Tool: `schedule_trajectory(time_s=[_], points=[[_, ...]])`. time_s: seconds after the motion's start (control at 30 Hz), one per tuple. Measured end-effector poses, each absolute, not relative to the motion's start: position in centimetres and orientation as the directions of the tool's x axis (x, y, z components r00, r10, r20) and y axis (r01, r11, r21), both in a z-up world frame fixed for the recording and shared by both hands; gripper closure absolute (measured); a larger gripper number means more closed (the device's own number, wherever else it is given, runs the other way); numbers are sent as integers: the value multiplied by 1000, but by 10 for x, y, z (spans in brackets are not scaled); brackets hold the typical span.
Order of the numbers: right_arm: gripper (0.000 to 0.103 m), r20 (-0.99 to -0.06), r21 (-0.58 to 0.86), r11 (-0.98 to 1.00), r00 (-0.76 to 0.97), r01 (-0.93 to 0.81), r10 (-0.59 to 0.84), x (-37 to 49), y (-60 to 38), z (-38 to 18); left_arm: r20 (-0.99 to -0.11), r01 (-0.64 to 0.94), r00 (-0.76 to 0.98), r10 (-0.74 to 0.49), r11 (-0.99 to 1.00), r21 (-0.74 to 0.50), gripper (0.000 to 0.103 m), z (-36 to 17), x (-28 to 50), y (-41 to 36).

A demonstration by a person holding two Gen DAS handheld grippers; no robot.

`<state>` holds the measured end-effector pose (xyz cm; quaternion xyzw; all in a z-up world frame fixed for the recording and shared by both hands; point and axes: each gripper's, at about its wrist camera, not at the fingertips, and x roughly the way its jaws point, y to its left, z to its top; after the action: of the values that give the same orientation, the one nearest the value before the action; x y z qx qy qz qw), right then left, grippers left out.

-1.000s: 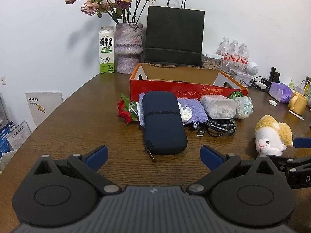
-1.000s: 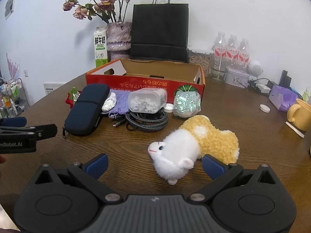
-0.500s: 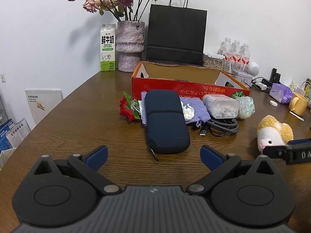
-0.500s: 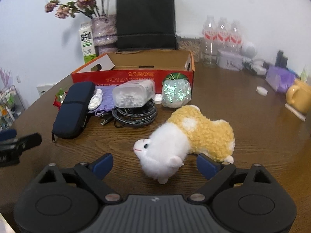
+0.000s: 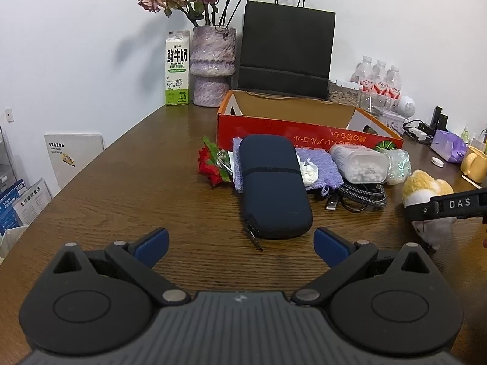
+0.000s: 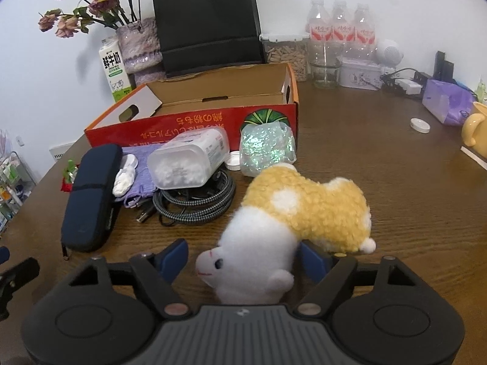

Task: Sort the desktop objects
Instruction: 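Grasp the plush sheep with the right tool while the left tool grasps the navy case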

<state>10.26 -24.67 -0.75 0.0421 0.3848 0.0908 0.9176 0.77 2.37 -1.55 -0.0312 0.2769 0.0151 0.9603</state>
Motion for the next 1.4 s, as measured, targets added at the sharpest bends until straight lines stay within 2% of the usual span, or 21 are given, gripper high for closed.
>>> schedule_trajectory(time_s=[0.5,1.03,1.13,1.23,1.3,1.4], points=[[36,-699,160,977,683,-144,215,131,-249,-21,-573,-39,819,26,999,-11,0,-16,72,4],[35,-650,62,982,740,-176,174,131,-246,-32,-625,-71,775,87,996,50,0,-35,119,-15],[32,-644,47,982,746,-183,170,131,-244,-33,-639,-78,763,99,995,60,0,-40,122,-16],[23,-644,55,981,744,-189,179,131,-246,-34,-648,-85,755,104,995,61,0,-42,123,-16],[13,-649,63,978,736,-197,190,131,-246,-35,-645,-90,756,107,994,60,0,-42,124,-16],[12,-652,56,976,732,-213,197,131,-246,-35,-639,-87,763,102,995,56,0,-40,124,-17]])
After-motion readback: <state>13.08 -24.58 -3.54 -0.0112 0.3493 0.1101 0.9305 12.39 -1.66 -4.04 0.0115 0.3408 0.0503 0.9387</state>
